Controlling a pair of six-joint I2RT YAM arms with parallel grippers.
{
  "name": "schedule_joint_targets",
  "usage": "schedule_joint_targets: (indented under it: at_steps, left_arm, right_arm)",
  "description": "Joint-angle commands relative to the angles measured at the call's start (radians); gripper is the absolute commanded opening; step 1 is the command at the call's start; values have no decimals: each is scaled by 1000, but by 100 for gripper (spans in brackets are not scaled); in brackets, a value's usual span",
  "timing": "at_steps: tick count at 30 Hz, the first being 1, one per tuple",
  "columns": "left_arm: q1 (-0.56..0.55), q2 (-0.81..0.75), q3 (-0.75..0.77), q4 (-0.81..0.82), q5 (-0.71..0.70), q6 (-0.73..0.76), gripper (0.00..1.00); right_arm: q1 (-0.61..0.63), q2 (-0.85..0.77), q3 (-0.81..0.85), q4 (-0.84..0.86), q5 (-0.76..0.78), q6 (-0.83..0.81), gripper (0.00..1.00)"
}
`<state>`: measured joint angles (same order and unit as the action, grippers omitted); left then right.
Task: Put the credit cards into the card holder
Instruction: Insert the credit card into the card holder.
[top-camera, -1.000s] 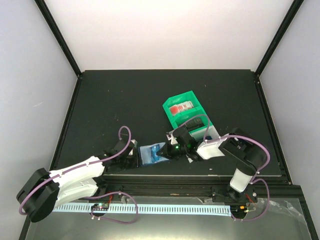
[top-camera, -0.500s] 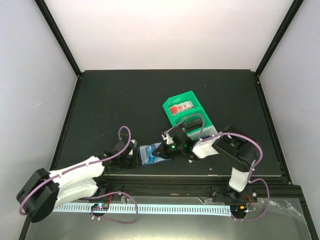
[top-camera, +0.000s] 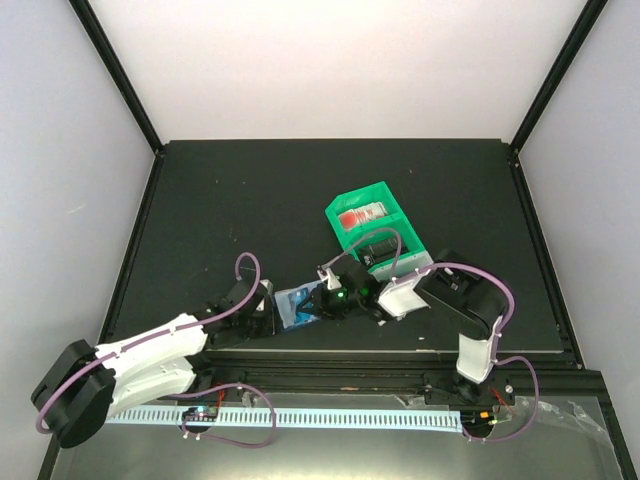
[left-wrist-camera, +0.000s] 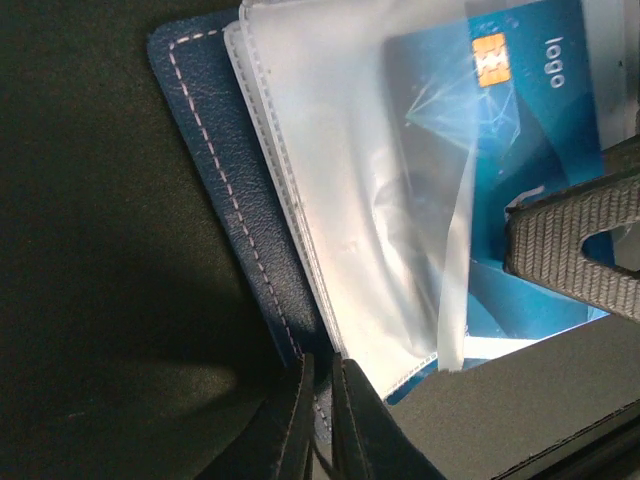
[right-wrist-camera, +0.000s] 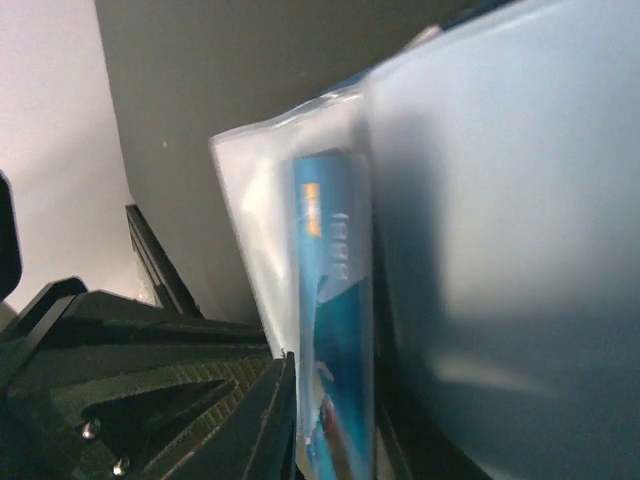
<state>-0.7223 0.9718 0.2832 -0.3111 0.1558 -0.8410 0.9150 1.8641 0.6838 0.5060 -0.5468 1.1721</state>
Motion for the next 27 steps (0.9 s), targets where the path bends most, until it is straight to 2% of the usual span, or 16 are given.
schedule_joint_targets:
  at_steps: [1,11,22,25,27]
  left_arm:
    - [-3,-31,7,-57,-31,13,8]
    - [-3,-53,31,-89,-40,19,11]
    - [-3,-70,46,-92,-23,19,18]
    - [-3,-70,50,-94,-24,19,19]
    - [-3,-71,50,-93,-24,20,20]
  right_arm:
    - [10,-31,-1,-48,53,-45,24]
    - [18,-125,30,-288,173,-125,45]
    - [76,-151,146,-534,329,-222,57]
    - [105,-157,190,-612,401,-257,69]
    - [116,-165,200,-635,430,-261,72]
